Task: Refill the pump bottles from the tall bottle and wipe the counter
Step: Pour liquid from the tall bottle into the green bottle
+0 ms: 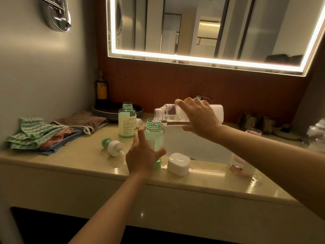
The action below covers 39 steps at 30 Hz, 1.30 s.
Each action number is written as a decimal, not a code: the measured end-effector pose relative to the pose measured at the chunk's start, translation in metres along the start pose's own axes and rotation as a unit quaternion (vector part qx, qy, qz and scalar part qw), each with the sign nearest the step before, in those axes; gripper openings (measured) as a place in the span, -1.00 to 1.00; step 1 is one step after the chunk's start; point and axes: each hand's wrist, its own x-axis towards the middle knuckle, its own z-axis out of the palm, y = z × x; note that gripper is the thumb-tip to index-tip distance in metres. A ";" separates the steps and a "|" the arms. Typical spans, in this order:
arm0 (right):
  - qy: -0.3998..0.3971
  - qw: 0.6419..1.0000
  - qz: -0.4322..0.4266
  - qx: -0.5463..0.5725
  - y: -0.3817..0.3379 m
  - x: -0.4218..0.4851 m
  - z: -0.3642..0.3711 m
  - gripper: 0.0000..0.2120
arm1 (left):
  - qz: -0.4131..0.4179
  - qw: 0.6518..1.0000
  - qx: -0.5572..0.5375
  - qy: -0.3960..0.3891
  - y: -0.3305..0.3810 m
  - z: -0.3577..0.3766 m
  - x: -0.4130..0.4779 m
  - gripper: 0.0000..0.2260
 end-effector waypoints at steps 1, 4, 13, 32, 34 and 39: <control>-0.001 1.000 0.000 0.000 0.000 0.000 0.000 -0.34 | -0.001 1.000 0.001 0.001 0.000 0.000 0.000 -0.20; -0.001 1.000 -0.001 0.000 0.000 0.000 -0.001 -0.35 | -0.001 1.000 -0.002 0.001 0.000 0.000 0.000 -0.19; 0.001 1.000 -0.003 0.002 0.000 0.000 -0.001 -0.35 | -0.002 1.000 -0.004 0.000 0.002 -0.002 -0.001 -0.18; 0.005 1.000 0.005 0.009 0.001 -0.002 0.004 -0.34 | -0.003 1.000 0.004 -0.014 0.002 -0.004 -0.002 -0.17; 0.005 1.000 0.017 0.023 0.000 -0.003 0.007 -0.33 | -0.003 1.000 0.007 -0.018 0.002 -0.005 -0.001 -0.17; 0.004 0.996 0.054 0.068 -0.007 -0.007 0.018 -0.30 | -0.016 0.999 0.023 -0.019 -0.007 -0.012 0.008 -0.21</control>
